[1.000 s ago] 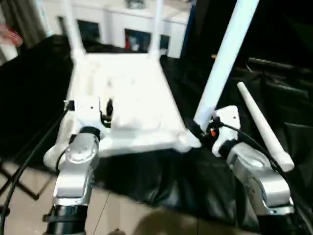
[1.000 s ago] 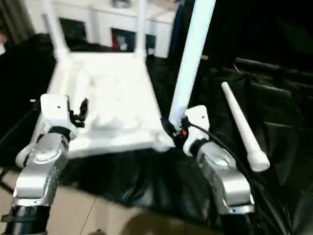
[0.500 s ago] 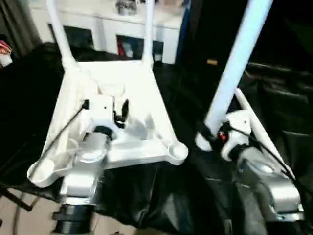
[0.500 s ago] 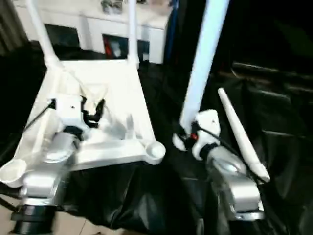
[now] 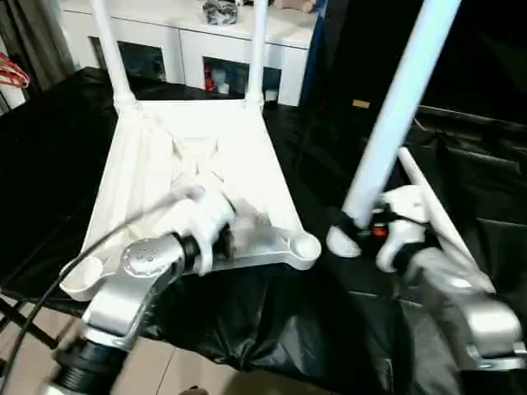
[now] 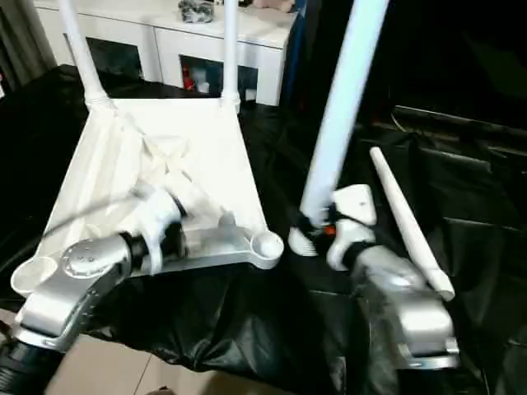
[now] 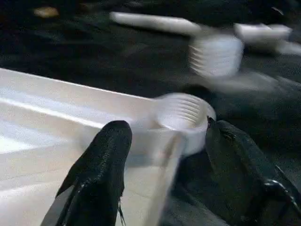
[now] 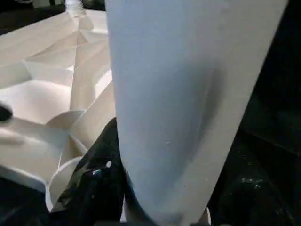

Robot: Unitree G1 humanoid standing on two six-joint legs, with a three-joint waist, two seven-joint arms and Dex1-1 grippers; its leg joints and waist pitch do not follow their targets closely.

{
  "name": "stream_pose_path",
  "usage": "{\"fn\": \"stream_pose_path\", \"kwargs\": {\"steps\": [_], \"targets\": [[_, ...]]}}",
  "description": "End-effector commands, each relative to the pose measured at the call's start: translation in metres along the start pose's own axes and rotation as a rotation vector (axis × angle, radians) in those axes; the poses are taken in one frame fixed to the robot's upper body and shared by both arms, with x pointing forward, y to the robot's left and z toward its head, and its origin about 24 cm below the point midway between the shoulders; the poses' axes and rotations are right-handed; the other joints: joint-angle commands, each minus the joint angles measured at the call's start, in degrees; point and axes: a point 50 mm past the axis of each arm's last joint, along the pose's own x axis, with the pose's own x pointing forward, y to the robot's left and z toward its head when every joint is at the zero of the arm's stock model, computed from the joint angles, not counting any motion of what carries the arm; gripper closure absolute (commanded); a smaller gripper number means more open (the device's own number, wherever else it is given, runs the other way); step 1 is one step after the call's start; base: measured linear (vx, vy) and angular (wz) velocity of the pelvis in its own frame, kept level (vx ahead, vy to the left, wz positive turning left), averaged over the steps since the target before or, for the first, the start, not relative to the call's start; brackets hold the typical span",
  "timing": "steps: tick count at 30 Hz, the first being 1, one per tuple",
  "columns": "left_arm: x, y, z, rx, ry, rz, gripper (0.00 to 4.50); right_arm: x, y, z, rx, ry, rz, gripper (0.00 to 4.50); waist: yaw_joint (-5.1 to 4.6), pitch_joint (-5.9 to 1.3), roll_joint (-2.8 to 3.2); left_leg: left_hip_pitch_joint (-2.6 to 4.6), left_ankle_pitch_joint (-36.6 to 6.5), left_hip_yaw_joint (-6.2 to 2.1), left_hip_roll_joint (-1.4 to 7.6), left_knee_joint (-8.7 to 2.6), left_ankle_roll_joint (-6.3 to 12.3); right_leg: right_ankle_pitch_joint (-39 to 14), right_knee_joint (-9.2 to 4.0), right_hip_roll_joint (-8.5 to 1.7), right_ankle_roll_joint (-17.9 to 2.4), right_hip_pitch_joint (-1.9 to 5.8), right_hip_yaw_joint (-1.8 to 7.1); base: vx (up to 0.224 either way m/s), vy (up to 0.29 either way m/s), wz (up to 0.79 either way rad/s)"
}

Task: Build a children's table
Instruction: Insert table leg to table base

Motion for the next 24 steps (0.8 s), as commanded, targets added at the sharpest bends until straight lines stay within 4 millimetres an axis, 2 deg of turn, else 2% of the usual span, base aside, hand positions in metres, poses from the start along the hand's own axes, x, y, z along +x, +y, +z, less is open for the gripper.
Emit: {"fn": "stream_pose_path", "kwargs": {"steps": [1,3,4,5,7,8,9,11,12,14,17,20,21,24], "targets": [[0.007,0.002,0.000,0.053,0.067,-0.095,1.59,-0.001,0.001,0.010,-0.035,-0.024,0.034,2.62,0.21,-2.59,0.39,0.10,-10.5,-0.64,3.17,-5.56,-0.52,-15.0,-5.30,-4.40,-8.2,1.72,2.78,0.000,0.000,0.00],[0.009,0.005,0.000,0.060,0.083,-0.106,1.59,-0.002,0.001,0.010,-0.038,-0.022,0.038,2.62,0.22,-2.80,0.27,-0.18,-8.7,-0.67,3.26,-5.50,-0.59,-11.9,-4.91,-4.50,-8.9,2.11,2.69,0.000,0.000,0.00],[0.009,0.006,0.000,0.061,0.086,-0.105,1.59,-0.002,0.001,0.010,-0.039,-0.022,0.038,2.62,0.17,-2.94,0.46,-0.25,-7.6,-0.61,3.22,-5.34,-0.55,-9.9,-4.78,-4.47,-9.4,2.23,2.64,0.000,0.000,0.00],[0.012,0.011,0.000,0.068,0.101,-0.107,1.87,-0.003,0.002,0.010,-0.041,-0.021,0.043,2.62,0.11,-2.95,0.65,-0.29,-6.8,-0.62,3.21,-5.35,-0.54,-8.4,-4.68,-4.35,-9.8,2.28,2.56,0.000,0.000,0.00],[0.013,0.018,0.000,0.076,0.122,-0.122,1.94,-0.006,0.003,0.010,-0.041,-0.018,0.053,2.62,0.12,-3.14,1.03,-0.36,-5.6,-0.65,3.10,-5.17,-0.35,-5.7,-4.43,-4.27,-10.3,2.43,2.50,0.000,0.000,0.00],[0.013,0.021,-0.001,0.072,0.136,-0.126,1.98,-0.008,0.003,0.009,-0.040,-0.016,0.056,2.62,0.15,-3.24,1.01,-0.23,-5.2,-0.59,3.14,-5.08,-0.24,-4.2,-4.35,-4.19,-10.6,2.38,2.47,0.000,0.000,0.00],[0.012,0.022,-0.002,0.071,0.145,-0.137,2.22,-0.009,0.004,0.008,-0.039,-0.014,0.057,2.62,0.09,-3.35,0.83,-0.44,-4.5,-0.65,3.15,-5.03,-0.12,-2.9,-4.11,-4.26,-11.0,2.62,2.45,0.000,0.000,0.00],[0.012,0.022,-0.003,0.066,0.156,-0.144,2.37,-0.010,0.004,0.007,-0.039,-0.011,0.057,2.62,0.09,-3.33,1.00,-0.60,-3.5,-0.60,3.23,-4.93,0.28,-0.8,-3.98,-4.39,-12.2,2.63,2.39,0.000,0.000,0.00],[0.011,0.022,-0.006,0.055,0.172,-0.161,2.37,-0.011,0.004,0.006,-0.038,-0.009,0.055,2.62,0.16,-3.34,1.40,-0.55,-3.5,-0.59,3.22,-4.88,0.27,-0.7,-3.92,-4.41,-12.5,2.58,2.40,0.000,0.000,0.00],[0.010,0.023,-0.009,0.045,0.185,-0.163,2.66,-0.012,0.005,0.005,-0.038,-0.010,0.050,2.62,0.08,-3.31,1.28,-0.55,-4.1,-0.58,3.33,-4.97,0.27,-1.2,-3.97,-4.39,-12.9,2.64,2.39,0.000,0.000,0.00],[0.009,0.023,-0.013,0.026,0.214,-0.173,2.78,-0.012,0.006,0.005,-0.036,-0.010,0.048,2.62,0.04,-3.13,1.16,-0.57,-5.1,-0.53,3.39,-5.07,0.19,-2.3,-4.15,-4.43,-13.2,2.59,2.39,0.000,0.000,0.00],[0.007,0.023,-0.018,0.030,0.245,-0.179,2.88,-0.011,0.007,0.004,-0.033,-0.010,0.049,2.62,0.10,-3.01,1.23,-0.46,-6.5,-0.57,3.47,-5.24,-0.12,-5.6,-4.40,-4.51,-12.5,2.44,2.45,0.000,0.000,0.00],[0.006,0.024,-0.019,0.038,0.258,-0.173,3.05,-0.011,0.007,0.004,-0.033,-0.010,0.050,2.62,0.08,-3.02,1.26,-0.44,-6.7,-0.58,3.53,-5.27,-0.19,-5.8,-4.41,-4.52,-12.5,2.41,2.45,0.000,0.000,0.00],[0.005,0.029,-0.023,0.052,0.279,-0.135,3.21,-0.009,0.008,0.005,-0.030,-0.014,0.062,2.62,0.06,-2.93,0.94,-0.51,-6.9,-0.51,3.51,-5.32,-0.16,-7.0,-4.56,-4.54,-12.1,2.39,2.46,0.000,0.000,0.00]]}}
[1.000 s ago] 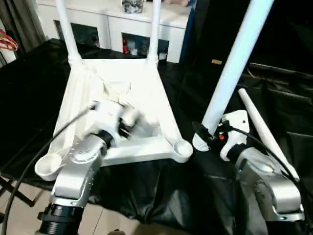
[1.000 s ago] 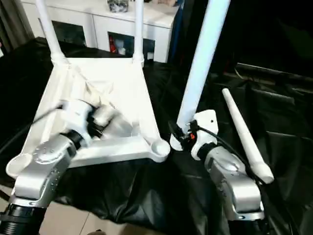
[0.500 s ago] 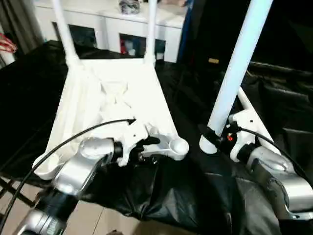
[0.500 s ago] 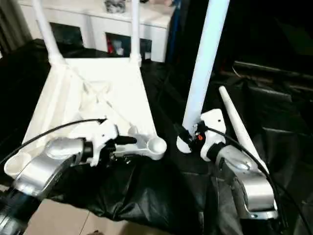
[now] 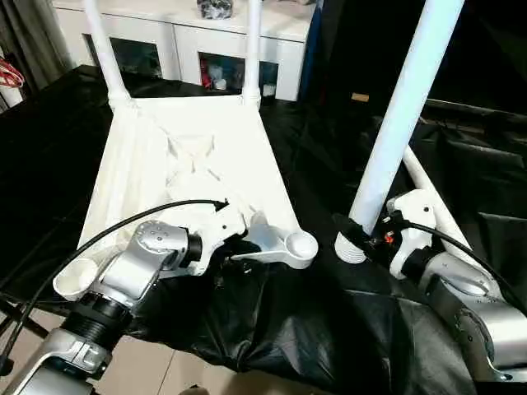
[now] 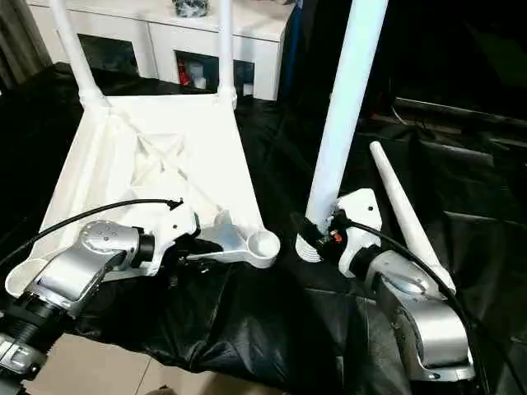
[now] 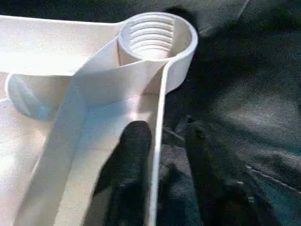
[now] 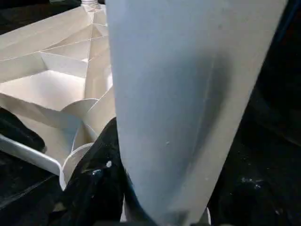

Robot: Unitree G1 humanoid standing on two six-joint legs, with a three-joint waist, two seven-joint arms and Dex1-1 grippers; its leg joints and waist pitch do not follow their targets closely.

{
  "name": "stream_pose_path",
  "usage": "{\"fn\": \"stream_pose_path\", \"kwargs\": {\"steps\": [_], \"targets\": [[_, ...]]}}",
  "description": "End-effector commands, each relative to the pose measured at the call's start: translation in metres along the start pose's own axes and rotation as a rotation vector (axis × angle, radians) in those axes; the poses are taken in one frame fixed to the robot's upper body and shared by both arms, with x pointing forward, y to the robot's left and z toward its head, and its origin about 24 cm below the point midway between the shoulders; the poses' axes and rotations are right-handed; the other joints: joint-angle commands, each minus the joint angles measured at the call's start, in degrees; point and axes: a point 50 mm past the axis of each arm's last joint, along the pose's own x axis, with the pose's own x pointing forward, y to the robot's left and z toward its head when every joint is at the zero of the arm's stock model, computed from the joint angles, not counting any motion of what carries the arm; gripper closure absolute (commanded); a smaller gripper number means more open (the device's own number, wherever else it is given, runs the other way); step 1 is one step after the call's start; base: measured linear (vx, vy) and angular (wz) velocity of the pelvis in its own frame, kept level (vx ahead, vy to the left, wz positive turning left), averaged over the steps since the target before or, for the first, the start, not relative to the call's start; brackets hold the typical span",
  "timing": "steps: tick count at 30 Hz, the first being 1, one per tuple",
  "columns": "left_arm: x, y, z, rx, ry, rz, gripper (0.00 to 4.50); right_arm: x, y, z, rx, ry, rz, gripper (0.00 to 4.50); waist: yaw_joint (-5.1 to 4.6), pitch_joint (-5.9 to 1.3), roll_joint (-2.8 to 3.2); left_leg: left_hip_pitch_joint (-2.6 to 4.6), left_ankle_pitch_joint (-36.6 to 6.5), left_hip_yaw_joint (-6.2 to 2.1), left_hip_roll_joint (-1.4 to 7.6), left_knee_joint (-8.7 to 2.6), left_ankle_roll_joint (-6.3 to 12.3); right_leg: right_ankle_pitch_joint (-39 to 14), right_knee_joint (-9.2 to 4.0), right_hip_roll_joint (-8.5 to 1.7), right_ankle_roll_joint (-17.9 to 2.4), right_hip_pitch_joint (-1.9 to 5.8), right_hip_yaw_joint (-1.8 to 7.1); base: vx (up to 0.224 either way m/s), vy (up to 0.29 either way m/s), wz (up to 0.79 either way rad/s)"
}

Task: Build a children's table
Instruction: Insert table leg to table base

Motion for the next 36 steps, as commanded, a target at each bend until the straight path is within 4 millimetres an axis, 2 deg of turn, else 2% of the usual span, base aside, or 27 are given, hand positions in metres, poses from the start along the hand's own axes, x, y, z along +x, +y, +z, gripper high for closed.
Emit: {"fn": "stream_pose_path", "kwargs": {"steps": [1,2,3,6,7,9,11,14,15,17,18,20,22,25,27,28,31,34,35,36], "targets": [[0.000,0.003,-0.006,0.003,0.049,0.020,3.25,0.001,0.001,0.005,-0.007,-0.015,0.006,2.62,0.18,-3.12,0.40,0.01,-7.1,-0.78,3.36,-4.91,-0.06,-7.5,-4.43,-4.66,-11.5,2.89,2.58,0.000,0.000,0.00],[-0.001,0.004,-0.007,0.007,0.053,0.022,3.43,0.001,0.001,0.005,-0.007,-0.016,0.008,2.62,0.18,-3.11,0.18,-0.03,-7.0,-0.76,3.39,-4.93,-0.02,-7.6,-4.48,-4.66,-11.4,2.91,2.58,0.000,0.000,0.00],[-0.001,0.004,-0.008,0.007,0.060,0.026,3.57,0.002,0.002,0.006,-0.007,-0.017,0.012,2.62,0.21,-3.08,0.26,-0.04,-7.0,-0.76,3.39,-4.94,-0.06,-7.8,-4.46,-4.67,-11.4,2.87,2.59,0.000,0.000,0.00],[-0.002,0.006,-0.008,0.000,0.062,0.029,3.63,0.005,0.003,0.008,-0.008,-0.025,0.030,2.62,0.19,-3.09,0.30,-0.04,-7.1,-0.67,3.38,-4.96,-0.20,-8.2,-4.47,-4.67,-11.2,2.80,2.58,0.000,0.000,0.00],[-0.002,0.006,-0.008,0.000,0.061,0.029,3.85,0.005,0.003,0.008,-0.008,-0.026,0.032,2.62,0.20,-3.09,0.32,-0.04,-7.0,-0.65,3.39,-4.95,-0.22,-8.2,-4.46,-4.66,-11.1,2.77,2.59,0.000,0.000,0.00],[-0.003,0.005,-0.008,0.001,0.060,0.017,3.98,0.007,0.004,0.010,-0.006,-0.030,0.054,2.62,0.23,-3.14,0.13,-0.03,-6.9,-0.60,3.39,-4.90,-0.08,-7.9,-4.44,-4.67,-11.2,2.78,2.61,0.000,0.000,0.00],[-0.003,0.005,-0.008,-0.001,0.061,0.012,4.05,0.008,0.005,0.011,0.001,-0.036,0.067,2.62,0.19,-3.12,0.29,-0.07,-6.5,-0.62,3.44,-4.95,-0.01,-7.0,-4.35,-4.67,-11.4,2.74,2.58,0.000,0.000,0.00],[-0.003,0.005,-0.010,0.001,0.071,-0.002,4.42,0.011,0.008,0.016,0.025,-0.053,0.115,2.62,0.13,-3.05,0.43,-0.01,-7.5,-0.62,3.47,-5.02,-0.17,-8.0,-4.46,-4.70,-11.6,2.70,2.59,0.000,0.000,0.00],[-0.003,0.004,-0.011,0.003,0.080,-0.011,4.45,0.013,0.012,0.019,0.044,-0.053,0.166,2.62,0.16,-3.07,0.83,0.10,-7.9,-0.64,3.51,-5.02,-0.32,-8.2,-4.47,-4.69,-11.8,2.63,2.64,0.000,0.000,0.00],[-0.003,0.005,-0.011,0.003,0.083,-0.014,4.48,0.014,0.013,0.020,0.052,-0.051,0.188,2.62,0.05,-3.25,0.70,-0.04,-6.9,-0.68,3.52,-5.00,-0.30,-6.0,-4.21,-4.63,-12.0,2.86,2.55,0.000,0.000,0.00],[-0.003,0.004,-0.011,0.005,0.089,-0.018,4.49,0.016,0.014,0.021,0.056,-0.048,0.209,2.62,0.07,-3.27,0.89,-0.03,-6.5,-0.71,3.54,-4.98,-0.34,-5.0,-4.10,-4.66,-12.2,2.84,2.54,0.000,0.000,0.00],[-0.003,0.005,-0.011,0.011,0.098,-0.026,4.50,0.022,0.016,0.020,0.061,-0.018,0.252,2.62,-0.02,-3.41,0.68,-0.05,-4.9,-0.54,3.40,-4.79,0.06,-1.9,-3.89,-4.58,-13.0,2.97,2.50,0.000,0.000,0.00],[-0.002,0.005,-0.011,0.015,0.101,-0.028,4.50,0.025,0.017,0.018,0.063,0.003,0.267,2.62,0.06,-3.36,0.77,0.09,-5.0,-0.42,3.37,-4.77,0.07,-2.4,-4.04,-4.60,-13.5,2.85,2.49,0.000,0.000,0.00],[-0.002,0.006,-0.009,0.026,0.107,-0.032,4.50,0.033,0.017,0.013,0.057,0.048,0.286,2.62,0.08,-3.35,0.52,0.03,-5.0,-0.38,3.42,-4.76,-0.10,-3.0,-3.97,-4.71,-13.9,2.91,2.49,0.000,0.000,0.00],[-0.002,0.007,-0.008,0.028,0.103,-0.034,4.50,0.037,0.018,0.010,0.055,0.065,0.299,2.62,0.16,-3.34,0.58,0.04,-5.0,-0.38,3.46,-4.78,-0.22,-3.2,-4.00,-4.73,-13.8,2.94,2.48,0.000,0.000,0.00],[-0.001,0.007,-0.006,0.032,0.098,-0.037,4.50,0.041,0.019,0.007,0.054,0.077,0.306,2.62,0.16,-3.35,0.21,0.04,-4.8,-0.35,3.50,-4.82,-0.10,-3.3,-3.98,-4.75,-13.8,2.95,2.46,0.000,0.000,0.00],[-0.001,0.008,-0.003,0.040,0.086,-0.041,4.50,0.047,0.019,0.003,0.059,0.091,0.311,2.62,0.19,-3.27,0.27,0.07,-5.5,-0.30,3.52,-4.85,-0.30,-5.1,-4.16,-4.87,-13.5,2.81,2.49,0.000,0.000,0.00],[-0.001,0.008,-0.001,0.046,0.074,-0.045,4.50,0.051,0.019,0.000,0.059,0.101,0.311,2.62,0.19,-3.35,0.28,0.14,-5.1,-0.23,3.59,-4.86,-0.32,-4.5,-4.06,-4.83,-13.5,2.76,2.49,0.000,0.000,0.00],[-0.001,0.008,0.000,0.051,0.066,-0.051,4.50,0.054,0.019,-0.002,0.061,0.106,0.311,2.62,0.22,-3.44,0.49,0.12,-4.3,-0.23,3.59,-4.79,-0.22,-2.8,-3.82,-4.81,-13.8,2.79,2.49,0.000,0.000,0.00],[0.000,0.007,0.001,0.054,0.064,-0.054,4.50,0.056,0.019,-0.002,0.064,0.107,0.313,2.62,0.18,-3.47,0.42,0.09,-3.9,-0.19,3.58,-4.80,-0.13,-1.7,-3.77,-4.72,-14.0,2.84,2.42,0.000,0.000,0.00]]}}
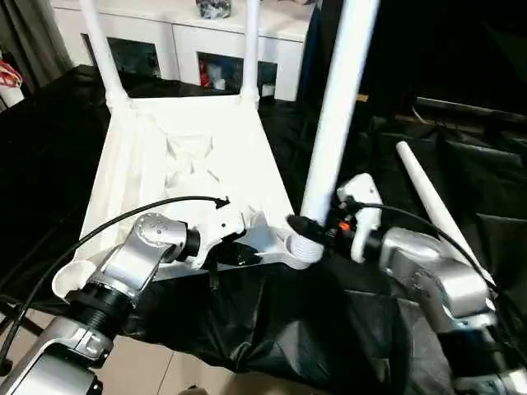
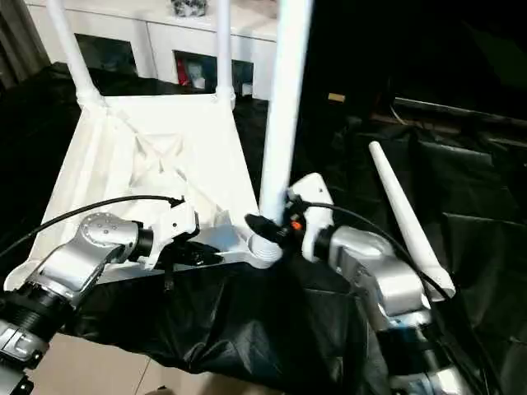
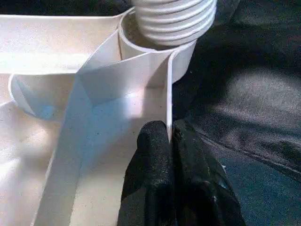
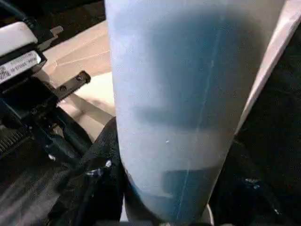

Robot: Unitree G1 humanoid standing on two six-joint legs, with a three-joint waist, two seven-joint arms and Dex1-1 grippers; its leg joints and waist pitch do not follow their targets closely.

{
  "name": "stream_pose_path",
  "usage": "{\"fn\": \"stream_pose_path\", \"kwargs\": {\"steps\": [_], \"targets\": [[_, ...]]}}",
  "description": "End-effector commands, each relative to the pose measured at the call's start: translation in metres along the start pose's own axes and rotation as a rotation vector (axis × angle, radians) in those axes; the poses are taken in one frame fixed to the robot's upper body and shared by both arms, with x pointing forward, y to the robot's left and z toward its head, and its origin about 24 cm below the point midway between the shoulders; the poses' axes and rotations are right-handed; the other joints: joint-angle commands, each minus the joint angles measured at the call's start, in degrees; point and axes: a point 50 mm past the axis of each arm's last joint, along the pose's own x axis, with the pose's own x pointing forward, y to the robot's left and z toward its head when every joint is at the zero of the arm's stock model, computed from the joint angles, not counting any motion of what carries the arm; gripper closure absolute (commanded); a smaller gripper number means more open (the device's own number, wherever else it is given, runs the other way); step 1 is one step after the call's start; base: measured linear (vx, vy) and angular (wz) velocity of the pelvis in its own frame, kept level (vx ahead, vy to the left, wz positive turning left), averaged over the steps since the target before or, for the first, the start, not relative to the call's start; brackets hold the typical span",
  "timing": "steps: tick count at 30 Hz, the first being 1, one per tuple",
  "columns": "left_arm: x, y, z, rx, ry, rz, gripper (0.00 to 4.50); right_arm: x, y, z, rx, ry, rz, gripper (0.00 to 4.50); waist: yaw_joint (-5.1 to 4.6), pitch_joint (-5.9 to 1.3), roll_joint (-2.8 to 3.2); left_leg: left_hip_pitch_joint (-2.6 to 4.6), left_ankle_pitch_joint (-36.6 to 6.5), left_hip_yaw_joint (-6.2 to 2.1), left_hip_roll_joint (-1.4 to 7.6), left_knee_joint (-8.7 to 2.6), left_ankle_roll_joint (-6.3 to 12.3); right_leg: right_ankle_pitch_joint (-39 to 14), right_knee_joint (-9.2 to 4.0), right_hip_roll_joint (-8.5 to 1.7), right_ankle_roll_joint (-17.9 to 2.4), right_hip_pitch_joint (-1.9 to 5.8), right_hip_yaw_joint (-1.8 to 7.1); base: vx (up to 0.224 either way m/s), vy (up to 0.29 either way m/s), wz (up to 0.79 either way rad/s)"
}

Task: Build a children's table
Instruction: Insert table leg to table base

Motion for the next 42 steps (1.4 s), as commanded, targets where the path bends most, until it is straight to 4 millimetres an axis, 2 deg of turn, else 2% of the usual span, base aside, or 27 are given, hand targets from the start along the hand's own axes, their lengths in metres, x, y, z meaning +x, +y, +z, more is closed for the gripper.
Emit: {"fn": "stream_pose_path", "kwargs": {"steps": [1,7,11,29,33,35,38,42], "targets": [[0.001,0.001,-0.001,0.004,0.027,-0.010,4.50,0.003,-0.005,-0.008,0.010,0.044,-0.016,2.62,0.17,-3.40,0.51,0.07,-4.0,-0.75,3.19,-4.60,-0.05,-1.7,-3.61,-4.73,-13.9,2.92,2.45,0.000,0.000,0.00],[0.002,0.000,0.002,0.003,0.010,-0.019,4.50,0.007,-0.007,-0.012,0.030,0.043,-0.016,2.62,0.25,-3.44,0.51,0.06,-3.9,-0.62,3.17,-4.55,0.11,-0.6,-3.54,-4.80,-14.4,3.06,2.43,0.000,0.000,0.00],[0.001,0.000,0.002,0.003,0.009,-0.025,4.50,0.008,-0.010,-0.017,0.037,0.045,-0.020,2.62,0.18,-3.30,0.55,0.14,-5.7,-0.55,3.32,-4.73,-0.30,-3.2,-3.79,-4.83,-14.2,2.91,2.40,0.000,0.000,0.00],[0.002,0.006,0.006,-0.012,-0.021,0.035,4.50,-0.010,-0.015,-0.052,0.187,-0.080,-0.158,2.62,0.40,-3.25,0.85,0.31,-7.8,-0.39,3.51,-4.97,-0.51,-4.9,-4.19,-4.86,-13.9,2.61,2.46,0.000,0.000,0.00],[0.003,0.008,0.006,-0.012,-0.019,0.047,4.50,-0.014,-0.013,-0.057,0.205,-0.112,-0.178,2.62,0.53,-3.17,1.07,0.30,-8.8,-0.45,3.51,-5.13,-0.63,-5.9,-4.35,-4.82,-13.6,2.56,2.48,0.000,0.000,0.00],[0.003,0.009,0.006,-0.013,-0.018,0.052,4.50,-0.016,-0.012,-0.059,0.209,-0.125,-0.187,2.62,0.61,-3.05,0.98,0.25,-9.8,-0.49,3.53,-5.25,-0.78,-7.6,-4.57,-4.91,-13.2,2.55,2.51,0.000,0.000,0.00],[0.004,0.010,0.005,-0.014,-0.018,0.062,4.50,-0.019,-0.010,-0.063,0.220,-0.157,-0.206,2.62,0.64,-2.87,1.15,0.32,-12.2,-0.64,3.65,-5.55,-1.25,-11.1,-4.95,-4.98,-12.3,2.36,2.57,0.000,0.000,0.00],[0.004,0.011,0.005,-0.015,-0.018,0.070,4.50,-0.021,-0.008,-0.066,0.206,-0.162,-0.214,2.62,0.66,-2.87,1.19,0.46,-12.9,-0.62,3.69,-5.59,-1.20,-11.9,-5.13,-4.96,-12.1,2.14,2.65,0.000,0.000,0.00]]}}
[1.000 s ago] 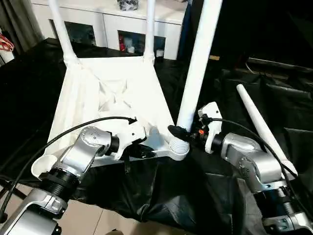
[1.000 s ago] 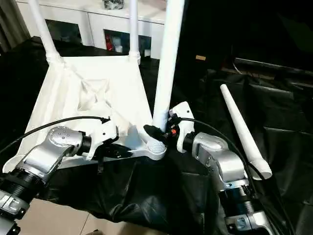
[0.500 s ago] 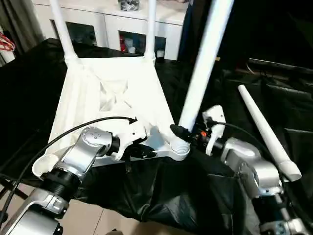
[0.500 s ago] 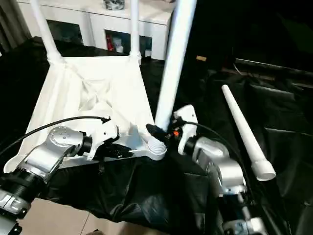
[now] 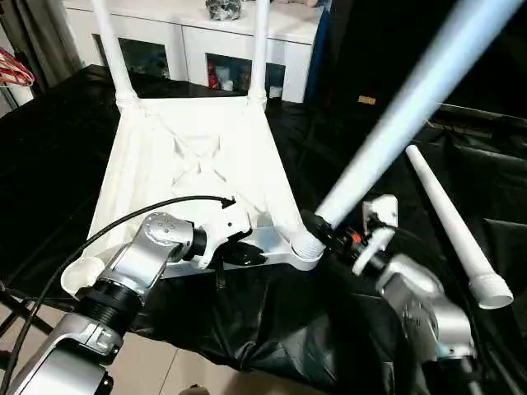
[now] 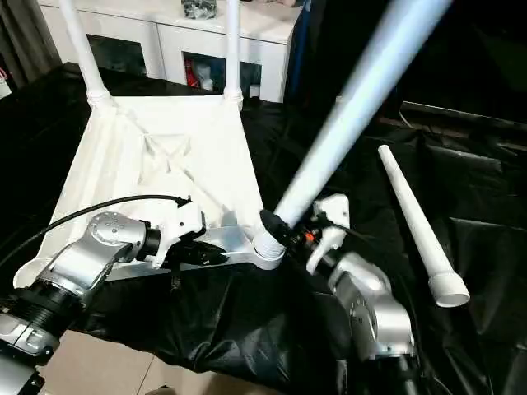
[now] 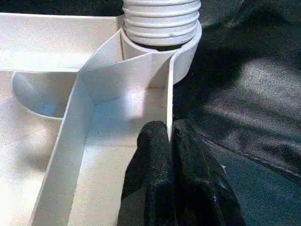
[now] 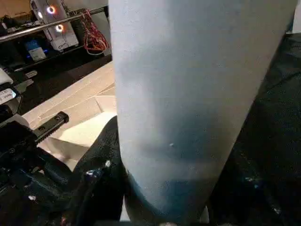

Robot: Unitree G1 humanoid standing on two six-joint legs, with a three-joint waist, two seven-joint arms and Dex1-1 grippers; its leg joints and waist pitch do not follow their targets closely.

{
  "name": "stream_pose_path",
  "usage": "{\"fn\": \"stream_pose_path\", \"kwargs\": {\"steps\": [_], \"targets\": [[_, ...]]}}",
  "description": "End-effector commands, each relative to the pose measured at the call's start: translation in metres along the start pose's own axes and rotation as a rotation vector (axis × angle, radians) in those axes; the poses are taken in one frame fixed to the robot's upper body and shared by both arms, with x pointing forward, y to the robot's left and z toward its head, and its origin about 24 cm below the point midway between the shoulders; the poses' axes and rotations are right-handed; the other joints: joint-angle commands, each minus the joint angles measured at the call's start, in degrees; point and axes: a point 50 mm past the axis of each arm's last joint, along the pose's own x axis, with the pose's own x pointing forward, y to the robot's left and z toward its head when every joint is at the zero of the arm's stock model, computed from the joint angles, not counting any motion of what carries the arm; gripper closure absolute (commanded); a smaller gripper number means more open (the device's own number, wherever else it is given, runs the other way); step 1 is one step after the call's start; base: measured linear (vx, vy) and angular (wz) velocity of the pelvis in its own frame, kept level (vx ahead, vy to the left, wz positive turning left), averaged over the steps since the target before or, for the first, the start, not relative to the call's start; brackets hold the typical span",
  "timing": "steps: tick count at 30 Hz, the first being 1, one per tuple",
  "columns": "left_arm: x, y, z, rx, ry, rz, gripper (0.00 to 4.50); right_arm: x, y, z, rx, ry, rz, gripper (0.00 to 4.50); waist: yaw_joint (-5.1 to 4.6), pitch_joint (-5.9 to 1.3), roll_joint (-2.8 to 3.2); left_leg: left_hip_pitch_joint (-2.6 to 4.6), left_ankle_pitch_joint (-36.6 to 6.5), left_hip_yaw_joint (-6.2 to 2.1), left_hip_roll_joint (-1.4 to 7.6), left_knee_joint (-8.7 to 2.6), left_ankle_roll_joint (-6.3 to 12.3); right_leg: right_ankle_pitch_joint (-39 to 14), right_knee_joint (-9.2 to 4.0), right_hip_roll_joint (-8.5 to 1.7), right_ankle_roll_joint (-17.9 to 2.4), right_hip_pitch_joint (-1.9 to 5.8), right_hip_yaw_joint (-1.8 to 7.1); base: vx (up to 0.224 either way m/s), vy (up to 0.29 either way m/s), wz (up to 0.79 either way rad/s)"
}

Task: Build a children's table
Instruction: Insert table leg to table base

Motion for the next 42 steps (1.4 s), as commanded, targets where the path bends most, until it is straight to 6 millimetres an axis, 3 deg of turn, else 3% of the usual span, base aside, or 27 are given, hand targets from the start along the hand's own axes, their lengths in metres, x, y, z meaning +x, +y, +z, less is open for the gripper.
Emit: {"fn": "stream_pose_path", "kwargs": {"steps": [1,4,11,18,24,26,35,39,41,42], "targets": [[-0.006,0.010,0.003,-0.001,-0.003,0.077,4.50,-0.015,-0.008,-0.023,0.021,0.108,-0.074,2.62,-0.06,-2.79,0.95,0.26,-12.4,-1.22,3.33,-5.59,-1.10,-11.2,-4.89,-4.95,-12.2,2.11,2.68,0.000,0.000,0.00],[-0.006,0.010,0.003,-0.001,-0.002,0.078,4.50,-0.015,-0.007,-0.023,-0.012,0.129,-0.064,2.62,0.09,-2.84,0.99,0.17,-11.2,-1.18,3.28,-5.56,-0.81,-9.3,-4.74,-4.89,-12.2,2.17,2.62,0.000,0.000,0.00],[-0.005,0.010,0.003,0.019,0.010,0.061,4.50,-0.007,0.002,-0.020,-0.152,0.256,0.055,2.62,0.14,-2.64,0.97,0.18,-12.9,-1.24,3.28,-5.75,-0.97,-14.1,-5.25,-4.92,-10.6,2.06,2.74,0.000,0.000,0.00],[-0.004,0.009,0.003,0.023,0.015,0.049,4.50,-0.002,0.006,-0.020,-0.205,0.351,0.168,2.63,0.13,-2.71,0.81,0.14,-12.0,-1.16,3.31,-5.67,-0.61,-13.9,-5.29,-4.95,-10.4,1.95,2.79,0.000,0.000,0.00],[-0.005,0.008,0.003,0.034,0.025,0.017,4.50,0.001,0.005,-0.021,-0.203,0.399,0.256,2.63,0.00,-2.77,0.80,0.11,-11.6,-1.13,3.33,-5.66,-0.25,-11.8,-5.07,-4.93,-11.7,2.08,2.67,0.000,0.000,0.00],[-0.006,0.006,0.003,0.043,0.026,-0.007,4.50,-0.001,0.004,-0.021,-0.203,0.407,0.294,2.63,-0.07,-2.84,0.53,0.02,-10.8,-1.12,3.34,-5.60,0.13,-10.9,-5.00,-4.99,-11.9,2.25,2.65,0.000,0.000,0.00],[-0.012,-0.002,0.006,0.088,0.016,-0.129,4.50,-0.007,0.000,-0.019,-0.201,0.424,0.420,2.63,0.15,-3.23,0.63,0.17,-5.9,-0.74,3.39,-5.04,2.47,-0.7,-4.08,-4.96,-15.1,2.54,2.26,0.000,0.000,0.00],[-0.017,0.001,0.007,0.108,0.039,-0.151,4.50,-0.009,-0.002,-0.018,-0.224,0.442,0.472,2.63,0.47,-3.25,0.48,0.23,-5.5,-0.71,3.52,-5.00,2.71,-0.6,-3.94,-5.12,-15.5,2.64,2.03,0.000,0.000,0.00],[-0.021,0.004,0.007,0.113,0.053,-0.146,4.50,-0.010,-0.003,-0.018,-0.238,0.449,0.503,2.63,0.56,-3.27,0.00,0.23,-5.4,-0.65,3.53,-5.03,2.77,-0.7,-3.91,-5.09,-15.5,2.76,1.92,0.000,0.000,0.00],[-0.022,0.006,0.007,0.110,0.055,-0.133,4.50,-0.009,-0.003,-0.018,-0.239,0.446,0.510,2.63,0.70,-3.22,0.17,0.27,-5.7,-0.69,3.59,-5.09,2.62,-1.4,-3.96,-5.22,-15.4,2.71,1.90,0.000,0.000,0.00]]}}
